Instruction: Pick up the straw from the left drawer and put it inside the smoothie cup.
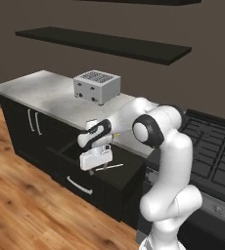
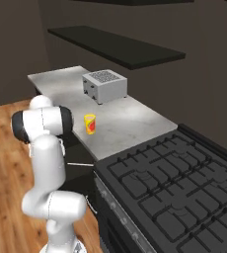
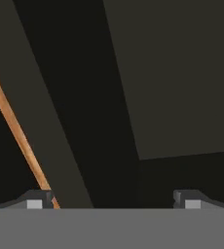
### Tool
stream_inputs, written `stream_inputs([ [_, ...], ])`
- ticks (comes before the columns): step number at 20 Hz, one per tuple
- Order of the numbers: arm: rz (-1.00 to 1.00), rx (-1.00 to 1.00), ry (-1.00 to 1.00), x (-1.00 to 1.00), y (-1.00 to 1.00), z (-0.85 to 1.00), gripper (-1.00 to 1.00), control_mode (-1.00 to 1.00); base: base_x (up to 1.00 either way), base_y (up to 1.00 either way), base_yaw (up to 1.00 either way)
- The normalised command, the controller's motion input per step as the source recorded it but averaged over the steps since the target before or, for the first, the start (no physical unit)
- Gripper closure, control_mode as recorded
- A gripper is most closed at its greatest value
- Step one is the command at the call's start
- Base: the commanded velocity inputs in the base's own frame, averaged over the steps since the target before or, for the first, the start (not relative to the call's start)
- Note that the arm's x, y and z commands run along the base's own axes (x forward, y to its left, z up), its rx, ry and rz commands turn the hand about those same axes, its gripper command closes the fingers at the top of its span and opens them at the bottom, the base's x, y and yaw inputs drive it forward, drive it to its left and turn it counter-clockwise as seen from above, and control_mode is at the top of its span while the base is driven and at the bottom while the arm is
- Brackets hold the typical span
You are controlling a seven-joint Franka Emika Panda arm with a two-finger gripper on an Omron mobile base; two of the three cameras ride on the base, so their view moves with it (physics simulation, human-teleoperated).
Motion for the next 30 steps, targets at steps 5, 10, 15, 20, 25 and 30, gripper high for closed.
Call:
stream_inputs([
  [5,0.0,0.0,-0.03,-1.0,0.84,-0.23,-1.0,-1.0,0.0,0.0,0.0],
  [10,0.0,-0.02,-0.08,-1.0,0.95,-0.12,-1.0,-1.0,0.0,0.0,0.0],
  [15,0.0,-0.06,-0.04,-0.94,0.6,0.08,-1.0,-1.0,0.0,0.0,0.0],
  [20,0.0,-0.04,0.0,-0.02,-0.06,0.83,-1.0,-1.0,0.0,0.0,0.0],
  [25,0.0,-0.03,0.0,0.48,-0.55,0.99,-1.0,-1.0,0.0,0.0,0.0],
  [30,0.04,-0.27,-0.03,0.8,-0.38,0.0,-1.0,-1.0,0.0,0.0,0.0],
])
